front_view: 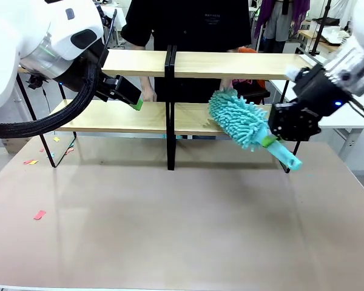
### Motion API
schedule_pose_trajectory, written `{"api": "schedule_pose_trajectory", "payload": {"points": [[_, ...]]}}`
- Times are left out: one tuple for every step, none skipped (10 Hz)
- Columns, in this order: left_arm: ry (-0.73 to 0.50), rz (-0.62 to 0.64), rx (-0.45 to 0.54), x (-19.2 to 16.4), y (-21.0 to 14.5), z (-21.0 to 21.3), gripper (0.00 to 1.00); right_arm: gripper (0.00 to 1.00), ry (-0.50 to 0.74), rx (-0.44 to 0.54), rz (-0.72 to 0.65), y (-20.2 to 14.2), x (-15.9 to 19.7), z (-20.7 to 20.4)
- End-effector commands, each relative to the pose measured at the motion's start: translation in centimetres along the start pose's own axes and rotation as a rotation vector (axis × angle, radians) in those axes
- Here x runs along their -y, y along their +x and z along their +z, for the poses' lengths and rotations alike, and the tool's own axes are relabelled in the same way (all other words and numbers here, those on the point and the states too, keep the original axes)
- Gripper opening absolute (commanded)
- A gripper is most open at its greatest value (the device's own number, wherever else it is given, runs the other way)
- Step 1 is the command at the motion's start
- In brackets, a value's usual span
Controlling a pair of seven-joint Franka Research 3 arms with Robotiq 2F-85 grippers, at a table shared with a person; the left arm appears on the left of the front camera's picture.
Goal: Clean the shelves.
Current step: Clean another randomly selected level of the Shelf with the Duster.
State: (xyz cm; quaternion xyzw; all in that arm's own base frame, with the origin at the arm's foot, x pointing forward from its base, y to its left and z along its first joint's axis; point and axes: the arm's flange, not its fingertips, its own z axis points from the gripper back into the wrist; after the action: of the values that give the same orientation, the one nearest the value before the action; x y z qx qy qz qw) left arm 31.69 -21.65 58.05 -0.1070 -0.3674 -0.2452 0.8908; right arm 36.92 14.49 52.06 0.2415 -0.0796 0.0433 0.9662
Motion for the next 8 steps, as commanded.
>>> {"api": "schedule_pose_trajectory", "payload": {"points": [[0.006,-0.003,-0.003,-0.1,-0.2,0.2,1.0,0.12,-0.077,0.004,-0.058,2.2,-0.4,0.2],[0.006,-0.003,-0.003,-0.1,-0.2,0.2,1.0,0.12,-0.137,-0.026,-0.101,2.1,-0.4,1.1],[0.006,-0.003,-0.003,-0.1,-0.2,0.2,1.0,0.12,-0.207,-0.039,-0.138,2.0,-0.2,2.1],[0.006,-0.003,-0.003,-0.1,-0.2,0.2,1.0,0.12,-0.292,-0.042,-0.173,1.8,0.2,2.5],[0.006,-0.003,-0.003,-0.1,-0.2,0.2,1.0,0.12,-0.391,-0.024,-0.238,1.7,1.1,2.8],[0.006,-0.003,-0.003,-0.1,-0.2,0.2,1.0,0.12,-0.462,0.002,-0.314,1.3,1.7,3.5],[0.006,-0.003,-0.003,-0.1,-0.2,0.2,1.0,0.12,-0.537,0.059,-0.365,1.0,1.9,4.1],[0.006,-0.003,-0.003,-0.1,-0.2,0.2,1.0,0.12,-0.541,0.107,-0.327,0.4,1.5,4.1]]}}
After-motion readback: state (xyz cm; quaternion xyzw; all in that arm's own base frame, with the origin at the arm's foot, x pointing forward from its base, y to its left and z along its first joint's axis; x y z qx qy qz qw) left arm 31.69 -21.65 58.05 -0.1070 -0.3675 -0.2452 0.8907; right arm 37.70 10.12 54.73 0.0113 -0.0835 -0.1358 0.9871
